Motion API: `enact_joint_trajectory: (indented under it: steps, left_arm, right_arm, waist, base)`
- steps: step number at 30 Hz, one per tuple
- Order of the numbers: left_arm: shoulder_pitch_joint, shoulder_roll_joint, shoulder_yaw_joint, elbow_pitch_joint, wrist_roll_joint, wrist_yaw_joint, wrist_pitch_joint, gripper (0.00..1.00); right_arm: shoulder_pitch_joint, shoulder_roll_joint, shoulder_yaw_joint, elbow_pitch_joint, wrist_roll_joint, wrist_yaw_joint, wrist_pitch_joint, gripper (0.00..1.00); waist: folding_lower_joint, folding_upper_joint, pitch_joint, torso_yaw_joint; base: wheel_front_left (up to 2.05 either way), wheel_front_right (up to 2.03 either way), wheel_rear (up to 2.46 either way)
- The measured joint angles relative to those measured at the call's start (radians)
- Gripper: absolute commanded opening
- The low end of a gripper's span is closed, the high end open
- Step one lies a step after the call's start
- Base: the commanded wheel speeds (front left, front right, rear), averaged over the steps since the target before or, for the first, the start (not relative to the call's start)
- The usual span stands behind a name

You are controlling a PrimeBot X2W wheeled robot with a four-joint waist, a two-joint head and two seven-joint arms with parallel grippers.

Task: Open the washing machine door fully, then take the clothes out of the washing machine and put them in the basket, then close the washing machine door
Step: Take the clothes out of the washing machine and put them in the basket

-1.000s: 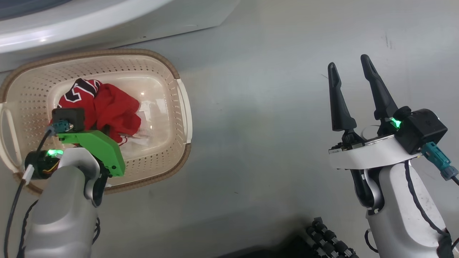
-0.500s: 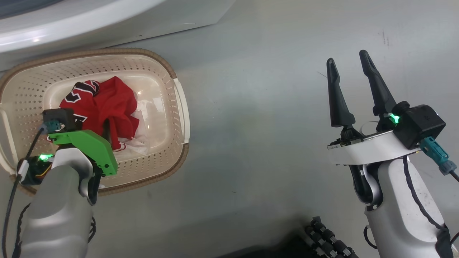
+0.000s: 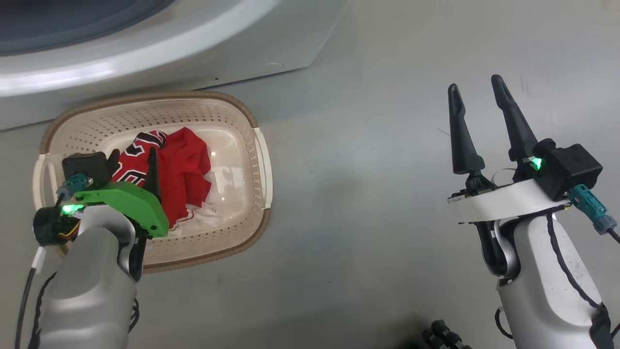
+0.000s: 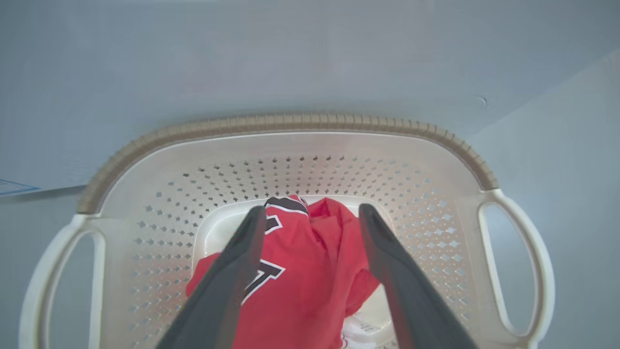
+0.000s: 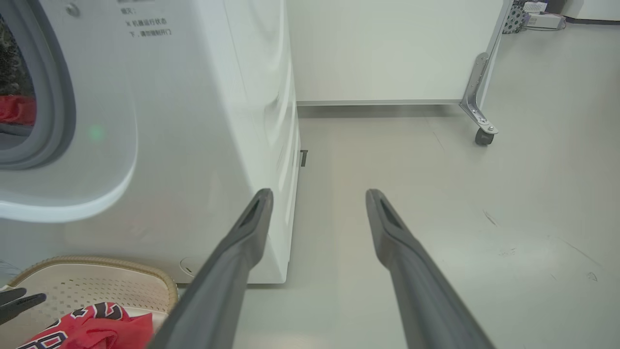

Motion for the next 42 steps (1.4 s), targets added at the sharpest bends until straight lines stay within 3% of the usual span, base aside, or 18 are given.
enact_joint_trajectory:
  steps: [5,17,22,29,42]
  left_arm:
    - [0.03,-0.01,0.004,-0.025,-0.003,-0.009,-0.081,1.0]
    - [0.112,-0.027,0.006,-0.165,0.0,-0.019,-0.091,1.0]
    - [0.153,-0.029,0.038,-0.341,0.021,-0.02,-0.09,1.0]
    - [0.247,-0.029,0.046,-0.487,0.06,-0.016,-0.09,1.0]
    - [0.472,-0.029,0.039,-0.588,0.093,0.01,-0.09,1.0]
  right_arm:
    - [0.018,0.0,-0.021,0.018,-0.01,0.0,0.0,1.0]
    - [0.077,-0.021,-0.044,0.049,-0.031,0.0,0.0,1.0]
    - [0.116,-0.023,-0.053,0.059,-0.035,0.0,0.0,1.0]
    - [0.166,-0.025,-0.047,0.077,-0.045,0.0,0.0,1.0]
    - [0.264,-0.03,-0.053,0.103,-0.045,-0.001,0.0,1.0]
  waist:
    - [0.0,0.0,-0.055,0.023]
    - [0.0,0.0,-0.206,0.087]
    - [0.0,0.0,-0.288,0.118]
    - [-0.0001,0.0,-0.379,0.151]
    - [-0.0001,0.0,-0.536,0.176]
  base:
    - [0.0,0.0,0.0]
    - [0.0,0.0,0.0]
    - [0.0,0.0,0.0]
    - [0.0,0.0,0.0]
    - [0.0,0.0,0.0]
